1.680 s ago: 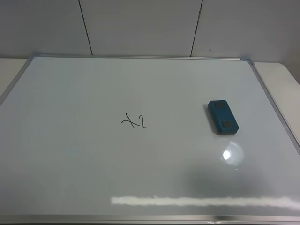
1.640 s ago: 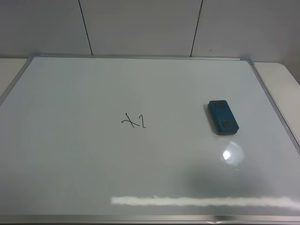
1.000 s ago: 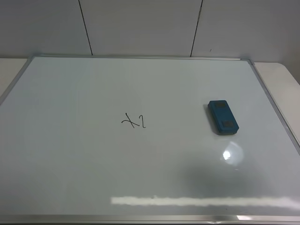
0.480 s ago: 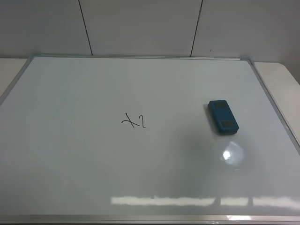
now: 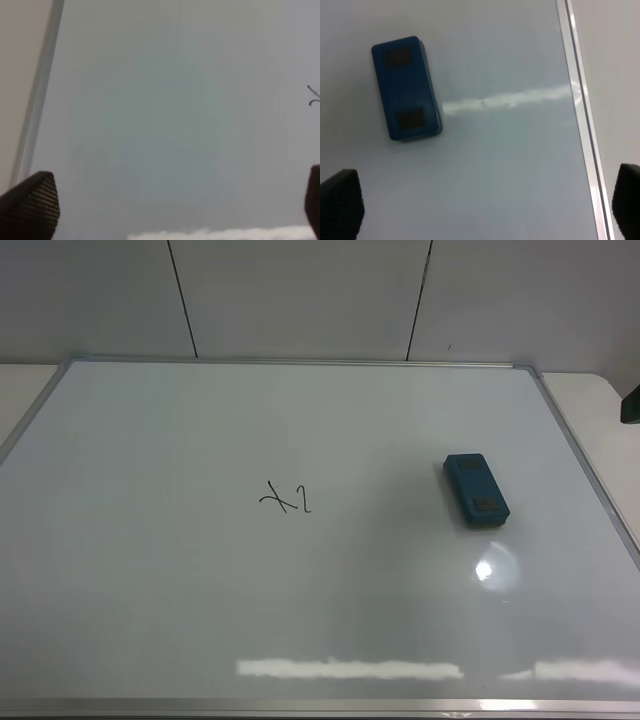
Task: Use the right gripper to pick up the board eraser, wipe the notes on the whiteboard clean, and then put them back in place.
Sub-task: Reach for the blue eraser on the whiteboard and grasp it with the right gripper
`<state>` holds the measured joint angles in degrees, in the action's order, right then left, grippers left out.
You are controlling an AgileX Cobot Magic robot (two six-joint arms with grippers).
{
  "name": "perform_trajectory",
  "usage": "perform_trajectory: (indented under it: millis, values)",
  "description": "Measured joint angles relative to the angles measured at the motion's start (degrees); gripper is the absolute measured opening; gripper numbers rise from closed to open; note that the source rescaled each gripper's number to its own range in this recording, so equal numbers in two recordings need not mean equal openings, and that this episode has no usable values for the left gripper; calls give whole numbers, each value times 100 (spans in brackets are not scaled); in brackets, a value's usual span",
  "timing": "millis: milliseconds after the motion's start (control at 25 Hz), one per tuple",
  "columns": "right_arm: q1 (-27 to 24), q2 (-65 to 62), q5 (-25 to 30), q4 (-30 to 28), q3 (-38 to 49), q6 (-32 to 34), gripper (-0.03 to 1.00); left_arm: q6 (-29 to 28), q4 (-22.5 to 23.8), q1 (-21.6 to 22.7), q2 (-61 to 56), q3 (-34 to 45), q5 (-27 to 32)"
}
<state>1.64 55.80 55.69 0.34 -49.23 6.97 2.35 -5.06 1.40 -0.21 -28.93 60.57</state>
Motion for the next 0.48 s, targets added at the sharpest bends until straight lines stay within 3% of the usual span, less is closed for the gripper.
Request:
perform_trajectory:
  millis: [480]
  values:
    - [89, 1875, -200, -90, -406, -25, 100, 0, 0, 0, 0, 0, 0]
